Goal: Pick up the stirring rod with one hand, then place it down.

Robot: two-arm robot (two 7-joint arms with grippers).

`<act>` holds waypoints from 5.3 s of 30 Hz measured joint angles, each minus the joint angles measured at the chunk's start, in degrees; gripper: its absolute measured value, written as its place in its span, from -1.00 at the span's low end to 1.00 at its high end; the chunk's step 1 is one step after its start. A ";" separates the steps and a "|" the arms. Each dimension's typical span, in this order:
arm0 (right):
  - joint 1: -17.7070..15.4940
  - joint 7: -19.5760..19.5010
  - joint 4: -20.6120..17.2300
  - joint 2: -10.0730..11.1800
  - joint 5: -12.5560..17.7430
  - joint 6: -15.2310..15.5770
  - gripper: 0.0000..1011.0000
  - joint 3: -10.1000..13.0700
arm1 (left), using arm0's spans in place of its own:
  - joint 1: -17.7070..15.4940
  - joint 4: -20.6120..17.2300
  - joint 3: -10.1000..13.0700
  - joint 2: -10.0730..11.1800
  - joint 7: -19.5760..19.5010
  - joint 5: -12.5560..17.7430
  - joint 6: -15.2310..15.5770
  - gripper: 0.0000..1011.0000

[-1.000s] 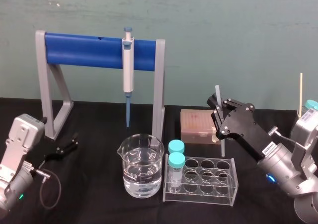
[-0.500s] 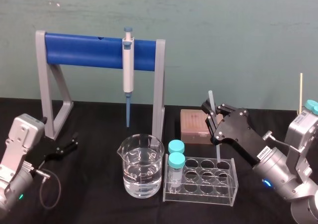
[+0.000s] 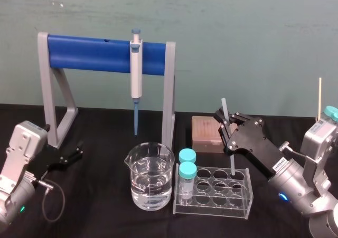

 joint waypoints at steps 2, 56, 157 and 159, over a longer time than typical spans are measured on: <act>-0.04 -0.13 -0.01 -0.01 -0.09 0.08 -0.87 0.00 | 0.00 0.00 0.00 0.00 0.00 0.00 0.00 0.98; 4.38 2.10 8.34 0.60 2.08 7.86 -0.87 -3.24 | 0.00 0.00 0.00 0.00 0.00 0.00 0.00 0.98; 2.76 -4.40 3.18 0.40 -3.36 2.94 0.98 -1.55 | 0.00 0.00 0.00 0.00 0.00 0.00 0.00 0.98; 2.23 -5.44 2.23 0.29 -4.08 2.36 0.98 -0.90 | 0.00 0.00 0.00 0.00 0.00 0.00 0.00 0.98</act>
